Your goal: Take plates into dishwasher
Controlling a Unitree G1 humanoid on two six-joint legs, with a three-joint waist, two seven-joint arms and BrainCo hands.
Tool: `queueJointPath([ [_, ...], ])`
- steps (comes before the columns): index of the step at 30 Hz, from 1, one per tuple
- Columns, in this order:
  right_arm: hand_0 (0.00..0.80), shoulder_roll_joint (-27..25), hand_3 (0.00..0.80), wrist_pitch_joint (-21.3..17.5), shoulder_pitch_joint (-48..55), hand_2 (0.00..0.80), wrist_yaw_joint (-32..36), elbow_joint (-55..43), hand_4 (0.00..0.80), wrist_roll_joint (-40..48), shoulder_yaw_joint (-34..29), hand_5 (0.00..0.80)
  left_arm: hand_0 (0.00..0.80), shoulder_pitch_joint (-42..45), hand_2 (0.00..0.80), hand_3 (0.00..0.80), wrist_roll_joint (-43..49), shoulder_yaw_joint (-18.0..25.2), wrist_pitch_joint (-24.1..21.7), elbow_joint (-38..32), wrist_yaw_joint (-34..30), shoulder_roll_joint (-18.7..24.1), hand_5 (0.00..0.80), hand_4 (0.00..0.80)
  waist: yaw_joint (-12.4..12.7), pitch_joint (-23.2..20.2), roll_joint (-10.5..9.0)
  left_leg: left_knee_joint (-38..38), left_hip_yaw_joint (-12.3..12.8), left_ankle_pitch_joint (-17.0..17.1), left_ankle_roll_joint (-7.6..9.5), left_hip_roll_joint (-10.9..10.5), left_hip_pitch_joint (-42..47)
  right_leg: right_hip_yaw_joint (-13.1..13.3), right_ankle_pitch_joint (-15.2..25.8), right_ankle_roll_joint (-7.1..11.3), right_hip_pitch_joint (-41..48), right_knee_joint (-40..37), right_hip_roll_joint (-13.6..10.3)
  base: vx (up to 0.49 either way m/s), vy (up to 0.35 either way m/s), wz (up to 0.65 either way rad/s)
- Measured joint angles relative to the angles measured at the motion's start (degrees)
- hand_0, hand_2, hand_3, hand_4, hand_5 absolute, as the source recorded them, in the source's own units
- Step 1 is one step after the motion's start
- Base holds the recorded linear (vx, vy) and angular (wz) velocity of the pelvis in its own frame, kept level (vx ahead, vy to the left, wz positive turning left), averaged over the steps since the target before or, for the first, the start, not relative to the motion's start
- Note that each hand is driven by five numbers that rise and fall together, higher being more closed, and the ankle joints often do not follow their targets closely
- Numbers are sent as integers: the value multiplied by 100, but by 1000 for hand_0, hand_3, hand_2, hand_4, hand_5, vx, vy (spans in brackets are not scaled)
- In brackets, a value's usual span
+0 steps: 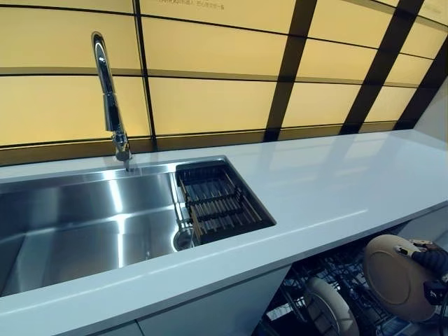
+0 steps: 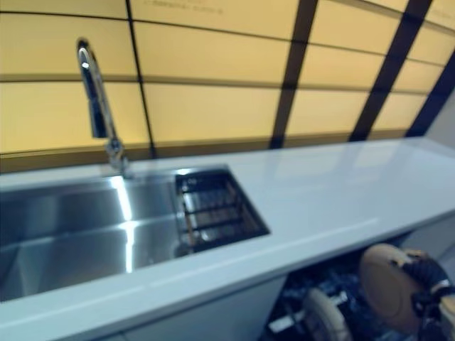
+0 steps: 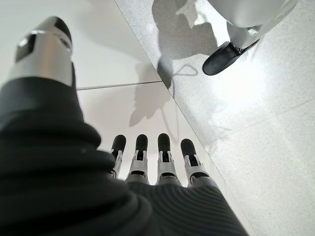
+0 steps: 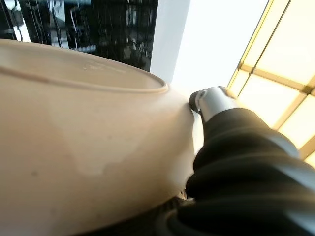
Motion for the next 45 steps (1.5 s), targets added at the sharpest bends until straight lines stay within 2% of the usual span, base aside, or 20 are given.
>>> queueJointPath([
  [5, 800, 29, 800, 72, -34, 800, 30, 35, 800, -61, 32, 800, 0, 1, 0, 0, 84, 1, 0, -40, -1, -5, 0, 0, 135, 29, 47, 0, -25, 2, -1, 6, 8, -25, -9, -9, 27, -2, 1, 17, -5, 2],
  [9, 800, 96, 800, 109, -69, 800, 37, 110, 800, -75, 189, 800, 0, 36, 0, 0, 86, 1, 0, -62, 0, -6, 0, 0, 154, 37, 32, 0, -132, 10, -4, 19, 15, -131, -38, -7, 99, -23, -3, 21, -15, 12],
  [15, 800, 343, 800, 154, -110, 800, 52, 220, 800, -119, 281, 800, 0, 94, 0, 0, 87, 1, 0, -85, 0, -16, 0, 0, 240, 74, 36, 1, -154, 19, -9, 24, 8, -152, -41, -12, 108, -22, -2, 3, 0, 1],
  [25, 800, 435, 800, 208, -85, 800, -42, 645, 800, -730, 346, 800, 0, 118, 0, 0, 87, 2, 2, -264, -5, -16, 0, 0, 237, 163, 43, 2, -303, 28, -14, 41, 1, -282, -72, -36, 185, -15, -1, 1, 2, 7],
  [45, 800, 427, 800, 205, 34, 800, -257, 1107, 800, -910, -57, 800, 0, 149, 0, 0, 87, 8, 1, -272, -34, -9, 0, 0, 154, 223, 23, 1, -304, 16, 5, 44, 4, -276, -88, -20, 187, -22, 0, 0, 0, 0],
])
